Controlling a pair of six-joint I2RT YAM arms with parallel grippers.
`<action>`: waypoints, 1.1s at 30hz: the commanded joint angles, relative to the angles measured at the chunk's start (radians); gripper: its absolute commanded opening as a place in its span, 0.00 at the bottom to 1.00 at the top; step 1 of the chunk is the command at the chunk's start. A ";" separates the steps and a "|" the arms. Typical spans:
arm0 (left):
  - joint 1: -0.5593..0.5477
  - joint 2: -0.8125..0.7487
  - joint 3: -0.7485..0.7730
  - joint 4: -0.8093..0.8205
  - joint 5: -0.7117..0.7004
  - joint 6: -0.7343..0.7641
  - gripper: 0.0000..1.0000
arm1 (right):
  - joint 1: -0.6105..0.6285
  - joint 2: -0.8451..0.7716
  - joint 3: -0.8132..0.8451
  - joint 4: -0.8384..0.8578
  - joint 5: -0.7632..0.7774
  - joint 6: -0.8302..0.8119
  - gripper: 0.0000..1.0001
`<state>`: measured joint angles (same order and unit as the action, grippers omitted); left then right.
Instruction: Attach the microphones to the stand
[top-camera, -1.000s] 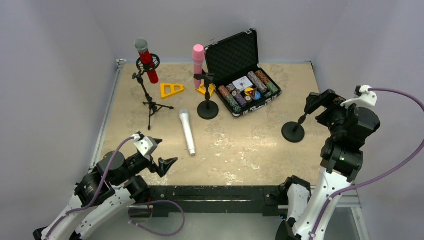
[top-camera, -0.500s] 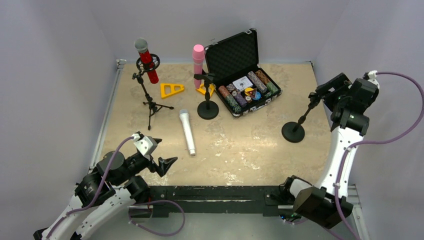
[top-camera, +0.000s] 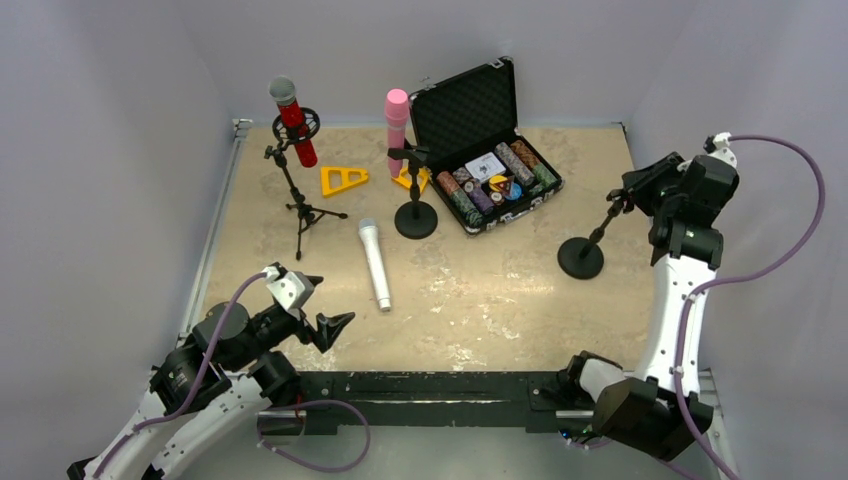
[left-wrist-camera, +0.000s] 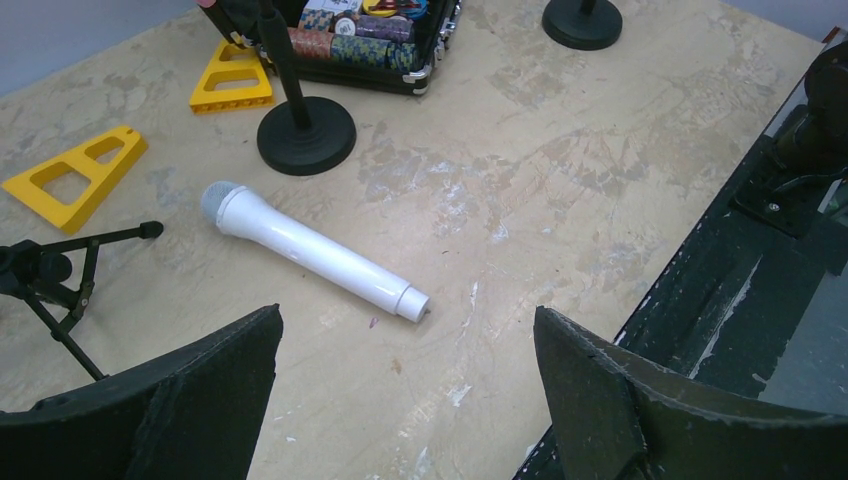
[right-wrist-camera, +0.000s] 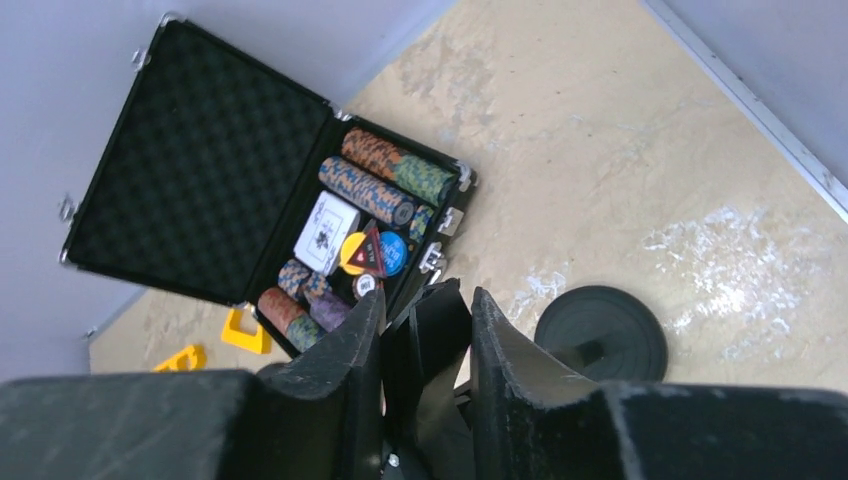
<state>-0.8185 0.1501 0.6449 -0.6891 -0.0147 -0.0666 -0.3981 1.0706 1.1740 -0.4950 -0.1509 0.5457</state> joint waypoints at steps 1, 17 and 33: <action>0.006 0.002 0.000 0.048 -0.012 0.007 0.99 | 0.015 -0.032 -0.018 0.103 -0.118 -0.136 0.17; 0.006 0.012 -0.008 0.062 -0.048 -0.007 0.99 | 0.446 0.052 0.230 -0.195 -0.695 -0.694 0.01; 0.006 0.036 -0.023 0.078 -0.083 -0.133 0.99 | 0.941 0.311 0.414 -0.424 -0.631 -0.969 0.03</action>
<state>-0.8185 0.1642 0.6361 -0.6586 -0.0795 -0.1249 0.4850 1.3876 1.5650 -0.9081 -0.7849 -0.3462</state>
